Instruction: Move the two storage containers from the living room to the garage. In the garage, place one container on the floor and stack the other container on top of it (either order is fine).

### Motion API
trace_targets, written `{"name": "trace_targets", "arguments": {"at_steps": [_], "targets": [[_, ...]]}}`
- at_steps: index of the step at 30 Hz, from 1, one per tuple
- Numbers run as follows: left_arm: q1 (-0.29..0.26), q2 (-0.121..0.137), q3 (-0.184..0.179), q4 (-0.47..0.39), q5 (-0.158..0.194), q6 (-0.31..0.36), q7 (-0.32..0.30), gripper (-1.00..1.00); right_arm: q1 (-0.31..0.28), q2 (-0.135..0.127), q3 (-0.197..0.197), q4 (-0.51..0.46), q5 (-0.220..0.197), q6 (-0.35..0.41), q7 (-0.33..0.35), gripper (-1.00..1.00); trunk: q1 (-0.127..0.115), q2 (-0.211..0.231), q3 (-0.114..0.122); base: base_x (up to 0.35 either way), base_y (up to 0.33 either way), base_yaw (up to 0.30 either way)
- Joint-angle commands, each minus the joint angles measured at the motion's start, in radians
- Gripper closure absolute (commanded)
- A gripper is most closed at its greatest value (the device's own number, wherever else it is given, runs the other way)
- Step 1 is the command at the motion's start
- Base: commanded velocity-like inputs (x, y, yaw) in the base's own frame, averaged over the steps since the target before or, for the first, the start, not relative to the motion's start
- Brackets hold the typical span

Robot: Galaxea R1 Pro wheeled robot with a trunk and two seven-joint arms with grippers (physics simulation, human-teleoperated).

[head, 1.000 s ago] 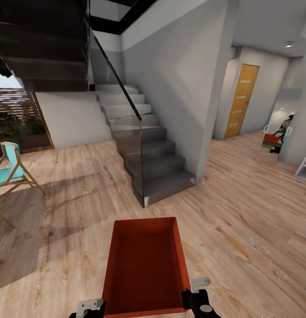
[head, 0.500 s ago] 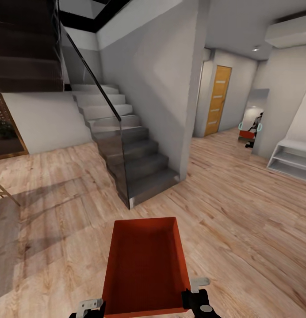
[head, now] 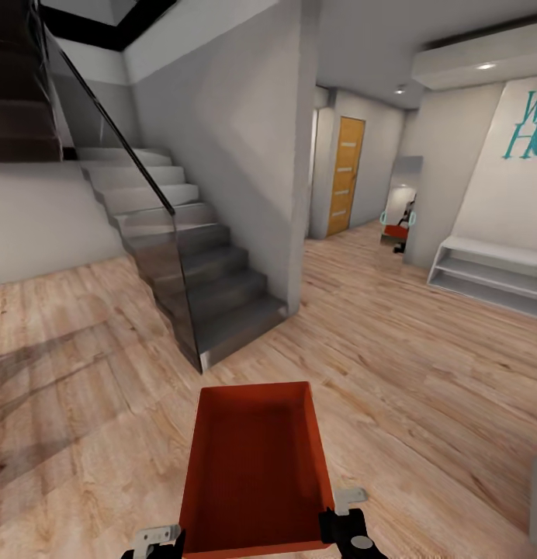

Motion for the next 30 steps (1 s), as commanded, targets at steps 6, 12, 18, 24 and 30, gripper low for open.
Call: {"name": "trace_targets", "arguments": {"at_steps": [6, 12, 18, 24, 30], "targets": [[0.001, 0.008, 0.018, 0.001, 0.000, -0.001, 0.001, 1.00, -0.002, -0.001, -0.060, -0.003, 0.008, -0.004, -0.022, 1.00, 0.000, -0.001, -0.001, 0.000, 0.000, -0.268], [0.001, 0.008, 0.018, 0.001, 0.000, -0.001, 0.001, 1.00, -0.002, -0.001, -0.060, -0.003, 0.009, -0.004, -0.022, 1.00, 0.000, -0.001, -0.001, 0.000, 0.000, -0.268], [0.001, 0.008, 0.018, 0.001, 0.000, -0.001, 0.001, 1.00, -0.002, -0.001, -0.060, -0.003, 0.009, -0.004, -0.022, 1.00, 0.000, -0.001, -0.001, 0.000, 0.000, -0.268], [0.001, 0.008, 0.018, 0.001, 0.000, -0.001, 0.001, 1.00, -0.002, -0.001, -0.060, -0.003, 0.008, -0.004, -0.022, 1.00, 0.000, -0.001, -0.001, 0.000, 0.000, -0.268], [0.001, 0.008, 0.018, 0.001, 0.000, -0.001, 0.001, 1.00, -0.002, -0.001, -0.060, -0.003, 0.009, -0.004, -0.022, 1.00, 0.000, -0.001, -0.001, 0.000, 0.000, -0.268]]}}
